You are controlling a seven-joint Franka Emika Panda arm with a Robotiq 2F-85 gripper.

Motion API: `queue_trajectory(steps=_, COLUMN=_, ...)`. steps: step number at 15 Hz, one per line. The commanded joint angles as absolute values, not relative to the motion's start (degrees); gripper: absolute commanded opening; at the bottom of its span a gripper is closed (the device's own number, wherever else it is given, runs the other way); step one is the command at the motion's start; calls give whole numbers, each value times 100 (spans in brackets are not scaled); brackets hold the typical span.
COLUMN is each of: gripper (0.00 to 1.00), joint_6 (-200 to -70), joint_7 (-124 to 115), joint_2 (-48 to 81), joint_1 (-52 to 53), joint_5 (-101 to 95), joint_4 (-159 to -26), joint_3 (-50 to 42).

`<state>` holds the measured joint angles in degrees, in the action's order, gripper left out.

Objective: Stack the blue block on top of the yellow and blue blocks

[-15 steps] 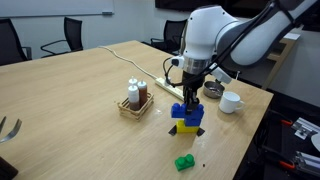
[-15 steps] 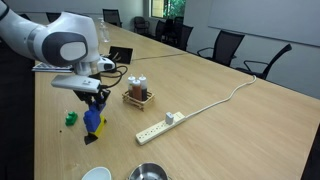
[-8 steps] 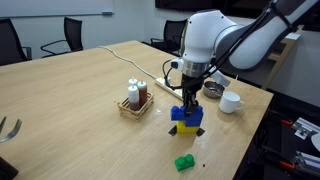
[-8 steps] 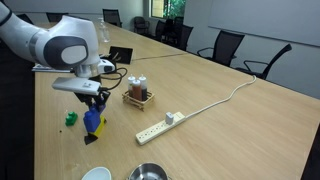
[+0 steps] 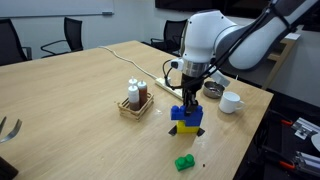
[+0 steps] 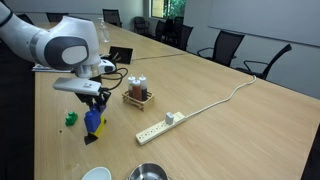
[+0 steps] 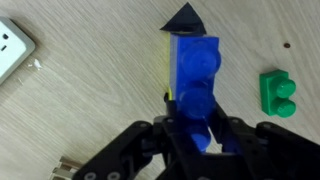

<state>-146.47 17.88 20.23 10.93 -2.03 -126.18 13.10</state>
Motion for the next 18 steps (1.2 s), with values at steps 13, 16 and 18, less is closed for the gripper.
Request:
queue_trajectory(steps=13, gripper=73, joint_6=-14791, joint_7=1471, joint_2=2175, joint_1=1053, joint_5=-429, joint_4=-12878, joint_3=1304)
queue_trajectory(steps=16, gripper=95, joint_6=-14784, joint_7=1467, joint_2=2067, joint_1=1017, joint_5=-419, joint_4=-12895, joint_3=1318)
queue_trajectory(steps=18, gripper=100, joint_6=-14797, joint_7=1493, joint_2=1950, joint_1=1010, joint_5=-413, joint_4=-12880, joint_3=1333)
